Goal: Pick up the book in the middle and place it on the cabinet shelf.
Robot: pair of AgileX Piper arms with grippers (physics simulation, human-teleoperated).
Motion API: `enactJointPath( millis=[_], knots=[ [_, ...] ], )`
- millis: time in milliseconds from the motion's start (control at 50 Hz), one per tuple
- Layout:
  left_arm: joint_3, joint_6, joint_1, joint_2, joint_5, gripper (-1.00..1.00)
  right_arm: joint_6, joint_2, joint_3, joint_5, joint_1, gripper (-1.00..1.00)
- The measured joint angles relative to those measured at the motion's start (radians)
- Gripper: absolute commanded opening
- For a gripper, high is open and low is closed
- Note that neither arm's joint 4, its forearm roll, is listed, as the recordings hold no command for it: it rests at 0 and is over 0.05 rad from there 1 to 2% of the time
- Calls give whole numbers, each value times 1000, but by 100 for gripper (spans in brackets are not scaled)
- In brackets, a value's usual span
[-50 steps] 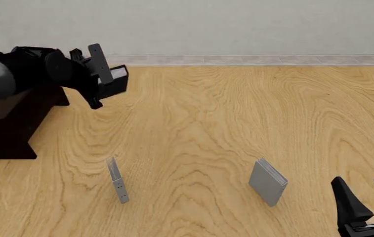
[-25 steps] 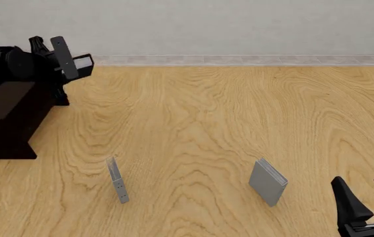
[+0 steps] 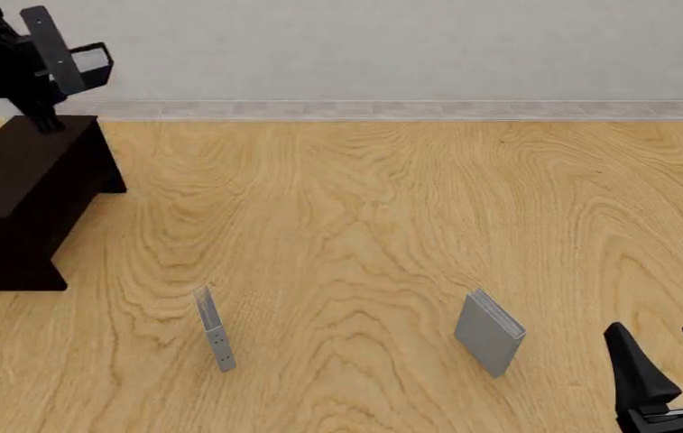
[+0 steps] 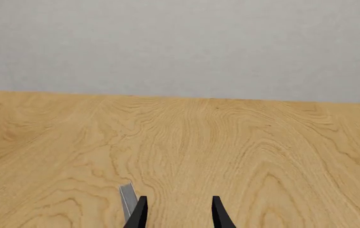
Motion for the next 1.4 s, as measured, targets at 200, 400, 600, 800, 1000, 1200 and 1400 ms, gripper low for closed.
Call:
enactJointPath(
  millis=[200,400,600,800,1000,1200,1400],
  knots=[
    [-44,14,60,12,-6,-100,-2,6,0,-5,0,100],
    [-75,21,115,32,-26,-100,-4,11,0,-8,-2,100],
    [-50,20,169,62,-81,-100,-7,8,0,-4,-3,100],
    [2,16,193,101,-138,-100,-8,7,0,-1,-6,100],
    [107,49,222,125,-240,-100,-10,10,0,-5,-8,100],
    [174,61,244,127,-319,-100,-14,15,-1,-8,-9,100],
    [189,56,246,124,-342,-100,-17,17,0,-9,-10,100]
  ],
)
